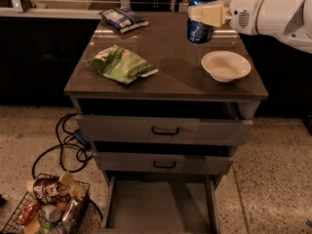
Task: Place pepsi can into bottom drawer
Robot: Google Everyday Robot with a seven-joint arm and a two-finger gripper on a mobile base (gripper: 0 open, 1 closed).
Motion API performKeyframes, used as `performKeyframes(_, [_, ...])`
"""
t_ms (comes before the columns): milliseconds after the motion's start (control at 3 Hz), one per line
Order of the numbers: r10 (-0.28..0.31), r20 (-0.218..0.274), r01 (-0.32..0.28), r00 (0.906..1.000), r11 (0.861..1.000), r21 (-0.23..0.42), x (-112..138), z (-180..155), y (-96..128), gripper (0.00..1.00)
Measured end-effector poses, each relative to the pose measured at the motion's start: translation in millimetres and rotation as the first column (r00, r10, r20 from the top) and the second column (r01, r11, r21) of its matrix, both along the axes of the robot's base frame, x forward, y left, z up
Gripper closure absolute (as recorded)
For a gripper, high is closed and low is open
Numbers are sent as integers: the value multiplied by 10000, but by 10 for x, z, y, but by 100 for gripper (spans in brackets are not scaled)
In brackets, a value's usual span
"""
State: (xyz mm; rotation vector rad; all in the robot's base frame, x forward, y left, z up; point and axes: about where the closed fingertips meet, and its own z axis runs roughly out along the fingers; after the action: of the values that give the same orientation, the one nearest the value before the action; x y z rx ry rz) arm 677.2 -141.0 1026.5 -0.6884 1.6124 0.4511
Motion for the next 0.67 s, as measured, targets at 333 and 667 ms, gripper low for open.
performKeyframes(333, [0,0,0,10000,10000,0,0,0,0,100])
performKeyframes(667, [474,-75,-472,9988,9986,239,-237,-101,93,100])
